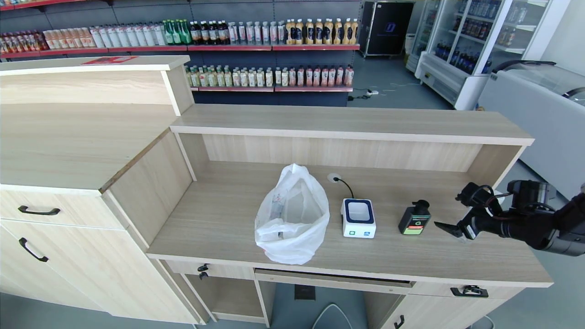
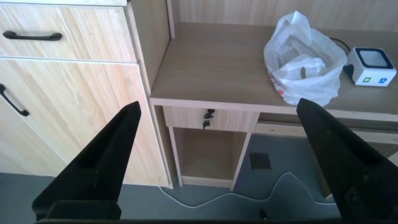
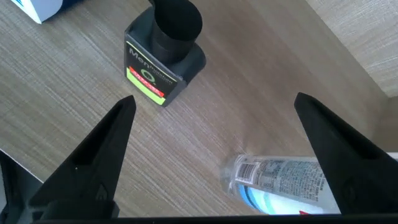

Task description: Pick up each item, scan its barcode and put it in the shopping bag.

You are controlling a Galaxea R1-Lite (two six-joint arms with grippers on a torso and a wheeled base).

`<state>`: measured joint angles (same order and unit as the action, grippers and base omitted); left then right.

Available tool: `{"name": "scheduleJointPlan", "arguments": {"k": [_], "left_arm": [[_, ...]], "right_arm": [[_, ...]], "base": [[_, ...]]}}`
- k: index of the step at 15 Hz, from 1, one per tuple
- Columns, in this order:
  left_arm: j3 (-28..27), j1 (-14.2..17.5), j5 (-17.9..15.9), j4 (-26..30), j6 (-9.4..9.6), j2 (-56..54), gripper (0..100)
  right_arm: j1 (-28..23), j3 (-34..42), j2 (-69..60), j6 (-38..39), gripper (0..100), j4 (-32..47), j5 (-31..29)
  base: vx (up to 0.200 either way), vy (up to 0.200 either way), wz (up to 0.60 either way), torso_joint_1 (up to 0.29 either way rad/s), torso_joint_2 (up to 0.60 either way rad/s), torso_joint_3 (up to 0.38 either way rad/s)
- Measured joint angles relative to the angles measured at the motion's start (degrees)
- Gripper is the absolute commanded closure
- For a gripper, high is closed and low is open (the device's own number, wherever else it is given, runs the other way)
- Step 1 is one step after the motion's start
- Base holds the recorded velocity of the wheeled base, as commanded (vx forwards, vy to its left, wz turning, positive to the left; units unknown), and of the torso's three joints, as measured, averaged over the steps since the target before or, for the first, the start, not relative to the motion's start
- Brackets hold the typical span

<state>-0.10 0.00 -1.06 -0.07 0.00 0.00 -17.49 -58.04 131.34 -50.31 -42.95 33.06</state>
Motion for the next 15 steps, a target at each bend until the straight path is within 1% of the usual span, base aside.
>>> {"name": "scheduleJointPlan", "arguments": {"k": [4,6,10,15], "left_arm": [[0.0,0.0,0.0,0.0,0.0,0.0,0],[0.0,0.0,0.0,0.0,0.0,0.0,0],[0.0,0.0,0.0,0.0,0.0,0.0,0],[0.0,0.0,-0.02,0.0,0.0,0.0,0]], "right_arm": [[0.72,-2.96,4.0,-0.07,0,0.01,2.84],[1.05,-4.74,5.81,-0.35,0,0.12,5.74],[2.39,-9.4,9.67,-0.55,0,2.15,9.17],[4.07,-13.81,13.06,-0.49,0,3.02,9.67]], "base": [[0.0,0.0,0.0,0.0,0.0,0.0],[0.0,0.0,0.0,0.0,0.0,0.0],[0.0,0.0,0.0,0.0,0.0,0.0],[0.0,0.0,0.0,0.0,0.0,0.0]]}}
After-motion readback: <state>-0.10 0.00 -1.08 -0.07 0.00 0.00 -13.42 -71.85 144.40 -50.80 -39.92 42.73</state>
